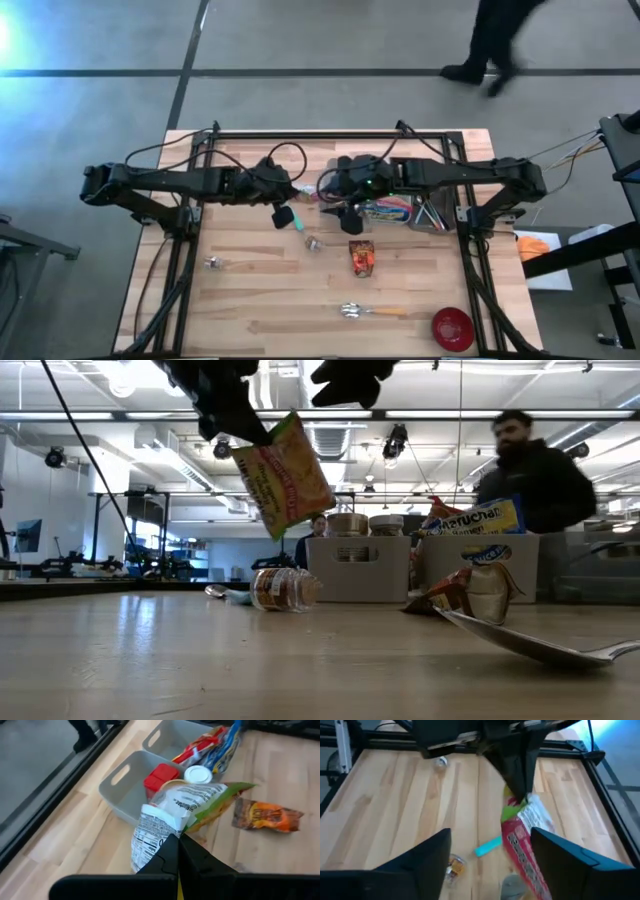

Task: Pick & Place Food Item
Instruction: Put the green noodle pack into the right gray bin

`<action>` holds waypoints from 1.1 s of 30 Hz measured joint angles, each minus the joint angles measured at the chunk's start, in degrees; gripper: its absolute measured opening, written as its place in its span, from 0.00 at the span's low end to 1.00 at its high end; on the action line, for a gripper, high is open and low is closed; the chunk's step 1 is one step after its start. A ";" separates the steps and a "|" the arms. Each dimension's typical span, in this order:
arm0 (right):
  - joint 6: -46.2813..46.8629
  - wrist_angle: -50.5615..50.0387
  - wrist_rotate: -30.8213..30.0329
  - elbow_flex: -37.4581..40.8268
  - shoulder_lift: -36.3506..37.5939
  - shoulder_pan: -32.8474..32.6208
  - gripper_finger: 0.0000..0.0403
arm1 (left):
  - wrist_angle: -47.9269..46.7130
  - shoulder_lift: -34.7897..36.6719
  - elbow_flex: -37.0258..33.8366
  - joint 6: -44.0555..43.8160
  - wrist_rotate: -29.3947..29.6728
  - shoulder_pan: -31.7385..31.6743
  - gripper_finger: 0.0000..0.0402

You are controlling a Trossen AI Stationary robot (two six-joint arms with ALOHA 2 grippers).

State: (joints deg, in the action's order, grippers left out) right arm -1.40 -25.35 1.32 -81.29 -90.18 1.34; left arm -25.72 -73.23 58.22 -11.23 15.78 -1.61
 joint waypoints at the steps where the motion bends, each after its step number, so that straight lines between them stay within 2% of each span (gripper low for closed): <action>1: -0.11 -0.50 -0.25 -1.10 -0.81 0.00 0.69 | 0.25 0.00 0.00 -0.36 -0.25 0.00 0.00; 5: -2.12 -4.14 -2.03 -6.46 -3.42 0.02 0.78 | 0.38 0.00 0.74 -2.01 -0.89 0.00 0.00; 10: -6.05 -6.30 -2.79 -10.07 -5.93 0.02 0.76 | 0.45 0.00 2.87 -2.37 -1.94 0.02 0.00; 20: -7.05 -6.37 -2.86 -12.67 -7.92 0.07 0.56 | 0.69 -0.02 4.85 -2.34 -3.82 0.05 0.00; 33: -7.42 -7.87 -3.01 -12.28 -7.90 0.76 0.27 | 4.45 -0.02 4.87 -2.35 -6.58 0.07 0.00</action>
State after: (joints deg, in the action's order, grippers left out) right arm -8.82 -33.22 -1.69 -93.56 -98.08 2.10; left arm -21.27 -73.25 63.09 -13.58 9.20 -1.54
